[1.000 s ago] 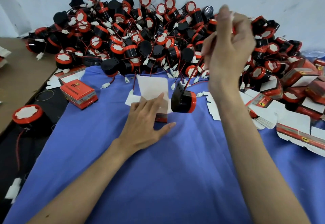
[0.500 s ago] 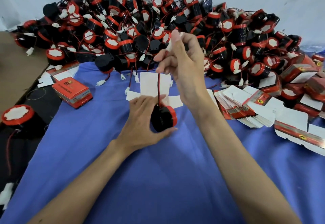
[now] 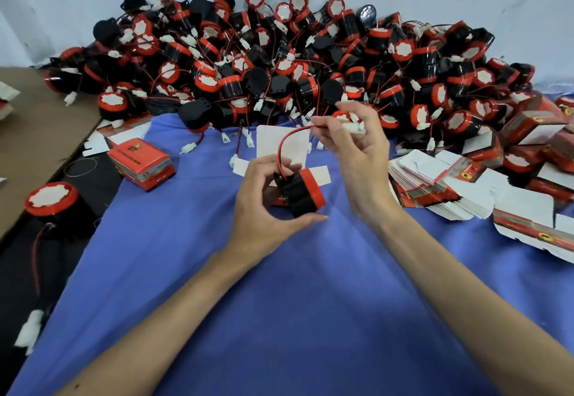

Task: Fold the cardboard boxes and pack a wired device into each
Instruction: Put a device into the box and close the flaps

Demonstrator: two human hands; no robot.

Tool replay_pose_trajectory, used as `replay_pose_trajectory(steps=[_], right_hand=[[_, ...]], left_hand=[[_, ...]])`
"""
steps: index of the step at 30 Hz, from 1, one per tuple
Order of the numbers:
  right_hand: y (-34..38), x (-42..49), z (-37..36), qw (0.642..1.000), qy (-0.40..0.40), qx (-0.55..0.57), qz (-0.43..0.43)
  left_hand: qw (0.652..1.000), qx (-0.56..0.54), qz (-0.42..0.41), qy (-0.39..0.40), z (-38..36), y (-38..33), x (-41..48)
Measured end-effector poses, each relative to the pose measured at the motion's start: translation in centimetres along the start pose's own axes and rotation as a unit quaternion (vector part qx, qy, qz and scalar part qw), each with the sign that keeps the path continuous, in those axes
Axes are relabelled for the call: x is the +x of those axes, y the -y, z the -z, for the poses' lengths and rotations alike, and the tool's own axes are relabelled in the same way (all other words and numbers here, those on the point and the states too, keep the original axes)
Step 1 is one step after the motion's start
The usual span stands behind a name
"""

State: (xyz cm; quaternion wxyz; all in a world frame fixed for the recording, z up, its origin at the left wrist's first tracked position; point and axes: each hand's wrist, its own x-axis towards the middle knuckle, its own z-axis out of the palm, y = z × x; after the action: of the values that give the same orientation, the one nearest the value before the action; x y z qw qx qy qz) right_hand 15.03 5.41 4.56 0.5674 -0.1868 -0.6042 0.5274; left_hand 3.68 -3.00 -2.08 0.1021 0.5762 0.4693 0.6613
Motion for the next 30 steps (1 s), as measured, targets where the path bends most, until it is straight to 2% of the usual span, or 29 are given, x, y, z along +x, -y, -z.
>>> replay_pose_trajectory(steps=[4, 7, 10, 15, 20, 24, 27, 30], right_hand=[[-1.6, -2.6, 1.7, 0.998, -0.013, -0.052, -0.033], [-2.9, -4.6, 1.9, 0.991, 0.016, -0.130, -0.033], [-3.1, -4.9, 2.2, 0.985, 0.026, -0.171, -0.025], [-2.4, -4.6, 3.5, 0.987, 0.059, -0.152, 0.001], [-3.2, -5.8, 2.7, 0.977, 0.114, -0.179, 0.032], [-3.3, -5.8, 2.9, 0.979, 0.092, -0.169, 0.069], [-2.9, -5.6, 3.1, 0.983, 0.069, -0.149, 0.084], [-2.6, -5.9, 3.3, 0.985, 0.106, -0.113, 0.072]], left_hand=[[0.999, 0.003, -0.003, -0.039, 0.1, -0.6, 0.0], [0.998, 0.030, -0.003, -0.054, -0.2, -0.9, -0.2], [0.998, -0.018, 0.032, -0.054, -0.7, -1.0, -0.4], [0.986, -0.106, 0.093, -0.090, -1.1, -0.7, -0.2], [0.981, -0.110, 0.105, -0.122, -1.0, -0.5, 0.2], [0.976, -0.095, 0.115, -0.157, -0.6, -0.2, 0.5], [0.977, -0.098, 0.133, -0.137, -0.3, 0.0, 0.6], [0.981, -0.070, 0.143, -0.110, -0.2, 0.1, 0.5]])
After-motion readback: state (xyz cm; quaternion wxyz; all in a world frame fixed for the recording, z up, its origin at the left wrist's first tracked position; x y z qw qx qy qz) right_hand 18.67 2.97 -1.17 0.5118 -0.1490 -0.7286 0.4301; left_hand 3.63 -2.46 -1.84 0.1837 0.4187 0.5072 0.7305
